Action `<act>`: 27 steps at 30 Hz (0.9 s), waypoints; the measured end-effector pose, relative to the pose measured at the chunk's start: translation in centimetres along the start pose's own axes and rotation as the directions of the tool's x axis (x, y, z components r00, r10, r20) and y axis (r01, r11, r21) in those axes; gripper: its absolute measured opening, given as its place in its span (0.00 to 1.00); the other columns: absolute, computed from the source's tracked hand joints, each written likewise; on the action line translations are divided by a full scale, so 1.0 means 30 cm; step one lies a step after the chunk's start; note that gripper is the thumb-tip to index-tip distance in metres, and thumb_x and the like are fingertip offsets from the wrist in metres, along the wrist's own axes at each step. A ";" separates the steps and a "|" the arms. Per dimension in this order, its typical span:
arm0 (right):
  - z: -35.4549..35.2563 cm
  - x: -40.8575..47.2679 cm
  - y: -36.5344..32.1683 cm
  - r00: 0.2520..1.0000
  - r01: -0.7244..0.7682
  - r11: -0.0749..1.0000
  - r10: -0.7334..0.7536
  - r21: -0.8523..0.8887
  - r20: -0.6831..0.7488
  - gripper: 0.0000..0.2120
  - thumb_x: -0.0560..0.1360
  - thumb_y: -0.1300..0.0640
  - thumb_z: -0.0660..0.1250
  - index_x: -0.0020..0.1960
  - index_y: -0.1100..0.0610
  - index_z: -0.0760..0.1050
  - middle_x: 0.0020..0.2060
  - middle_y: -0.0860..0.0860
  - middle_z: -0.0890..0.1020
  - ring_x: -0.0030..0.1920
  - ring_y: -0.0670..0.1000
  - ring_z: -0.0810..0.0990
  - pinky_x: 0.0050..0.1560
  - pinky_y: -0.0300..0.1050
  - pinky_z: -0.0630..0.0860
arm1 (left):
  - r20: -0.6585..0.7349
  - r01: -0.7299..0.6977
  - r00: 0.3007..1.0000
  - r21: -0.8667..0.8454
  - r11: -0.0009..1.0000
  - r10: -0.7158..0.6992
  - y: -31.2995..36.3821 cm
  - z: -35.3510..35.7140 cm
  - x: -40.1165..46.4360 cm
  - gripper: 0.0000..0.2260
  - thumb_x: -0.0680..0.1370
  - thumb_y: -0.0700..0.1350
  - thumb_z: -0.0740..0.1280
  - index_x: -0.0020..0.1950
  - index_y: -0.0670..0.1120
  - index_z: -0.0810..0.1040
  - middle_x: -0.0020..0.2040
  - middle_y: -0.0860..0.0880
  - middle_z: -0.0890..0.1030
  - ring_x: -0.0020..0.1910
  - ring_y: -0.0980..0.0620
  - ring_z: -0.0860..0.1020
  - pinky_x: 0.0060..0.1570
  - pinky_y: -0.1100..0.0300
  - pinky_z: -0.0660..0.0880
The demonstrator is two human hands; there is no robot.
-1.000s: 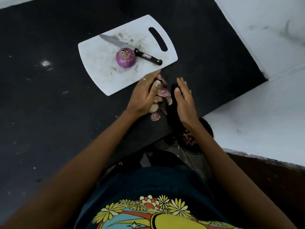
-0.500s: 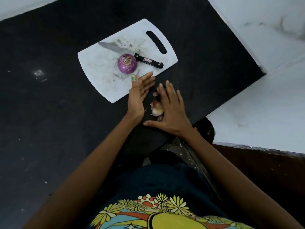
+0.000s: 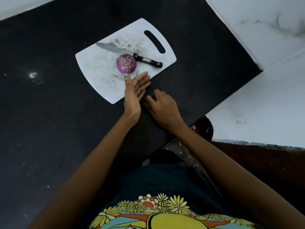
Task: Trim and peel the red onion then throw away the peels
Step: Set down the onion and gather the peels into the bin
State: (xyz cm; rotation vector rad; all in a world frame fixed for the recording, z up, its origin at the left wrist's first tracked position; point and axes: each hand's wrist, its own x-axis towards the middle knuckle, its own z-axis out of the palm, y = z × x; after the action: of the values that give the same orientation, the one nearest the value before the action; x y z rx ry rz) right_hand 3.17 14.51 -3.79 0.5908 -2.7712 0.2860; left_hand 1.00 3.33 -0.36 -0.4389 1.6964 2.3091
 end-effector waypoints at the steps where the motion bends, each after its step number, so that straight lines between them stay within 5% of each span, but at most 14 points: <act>1: 0.000 0.009 0.004 1.000 0.004 1.000 -0.005 -0.008 -0.014 0.10 0.75 0.54 0.63 0.41 0.59 0.75 0.34 0.56 0.76 0.28 0.54 0.73 0.25 0.42 0.62 | 0.001 0.000 1.000 -0.001 1.000 0.000 0.000 -0.001 -0.002 0.31 0.82 0.58 0.38 0.66 0.45 0.75 0.63 0.47 0.79 0.62 0.52 0.77 0.64 0.60 0.69; 7: 0.001 0.053 0.027 0.999 0.039 0.999 -0.039 0.005 -0.022 0.07 0.74 0.54 0.60 0.43 0.56 0.63 0.31 0.54 0.76 0.22 0.52 0.71 0.22 0.38 0.56 | -0.015 0.015 1.000 -0.032 0.999 -0.015 0.014 -0.001 0.001 0.31 0.82 0.57 0.38 0.65 0.43 0.75 0.63 0.45 0.79 0.63 0.49 0.77 0.66 0.57 0.70; 11: 0.007 0.064 0.035 0.999 0.028 1.000 -0.028 0.007 -0.036 0.07 0.74 0.53 0.59 0.41 0.56 0.68 0.30 0.54 0.77 0.21 0.53 0.73 0.20 0.38 0.56 | -0.021 0.039 0.999 -0.052 0.998 -0.040 0.023 -0.004 0.005 0.31 0.82 0.58 0.39 0.64 0.44 0.76 0.63 0.45 0.79 0.63 0.49 0.77 0.67 0.56 0.69; 16: -0.004 0.095 0.033 0.942 -0.320 0.909 0.336 0.266 -0.014 0.12 0.77 0.53 0.60 0.39 0.60 0.72 0.33 0.56 0.77 0.30 0.52 0.74 0.29 0.44 0.65 | -0.021 0.048 0.999 -0.067 0.997 -0.049 0.020 0.002 -0.017 0.32 0.82 0.59 0.40 0.66 0.42 0.75 0.64 0.45 0.79 0.63 0.51 0.77 0.66 0.59 0.69; 19: -0.051 0.130 0.044 0.723 -0.586 0.518 0.682 0.623 0.113 0.13 0.77 0.55 0.64 0.34 0.57 0.69 0.27 0.48 0.72 0.27 0.41 0.68 0.30 0.38 0.64 | -0.004 0.063 0.998 -0.065 0.996 -0.064 0.018 0.001 -0.026 0.32 0.81 0.60 0.39 0.67 0.43 0.75 0.65 0.46 0.78 0.63 0.51 0.77 0.67 0.58 0.67; 22: -0.105 0.130 0.078 0.451 -0.567 -0.110 0.788 0.816 0.419 0.15 0.77 0.54 0.64 0.33 0.55 0.68 0.25 0.49 0.69 0.19 0.44 0.64 0.20 0.36 0.60 | 0.002 0.079 0.997 -0.068 0.995 -0.079 0.020 -0.001 -0.030 0.33 0.81 0.60 0.39 0.66 0.44 0.75 0.65 0.47 0.78 0.63 0.52 0.77 0.68 0.57 0.66; 24: -0.141 0.110 0.113 0.386 -0.446 -0.428 0.700 0.786 0.600 0.14 0.77 0.55 0.64 0.35 0.57 0.68 0.26 0.51 0.69 0.16 0.43 0.62 0.17 0.32 0.56 | 0.014 0.093 0.996 -0.071 0.993 -0.093 0.021 0.001 -0.029 0.33 0.81 0.61 0.39 0.67 0.44 0.75 0.65 0.47 0.78 0.63 0.52 0.76 0.68 0.57 0.66; 27: -0.179 0.078 0.147 0.408 -0.292 -0.642 0.587 0.709 0.699 0.13 0.77 0.55 0.65 0.36 0.57 0.68 0.25 0.50 0.70 0.15 0.42 0.61 0.15 0.32 0.56 | 0.055 0.115 0.992 -0.053 0.992 -0.112 0.020 0.008 -0.037 0.33 0.81 0.61 0.39 0.68 0.44 0.74 0.66 0.47 0.77 0.64 0.52 0.76 0.69 0.57 0.65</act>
State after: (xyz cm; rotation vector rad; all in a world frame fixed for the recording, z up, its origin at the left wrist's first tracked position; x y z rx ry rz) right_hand 0.54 18.95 1.41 -1.0789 -1.3528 2.7320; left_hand 1.79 3.35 0.65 -0.4693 1.5448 2.2708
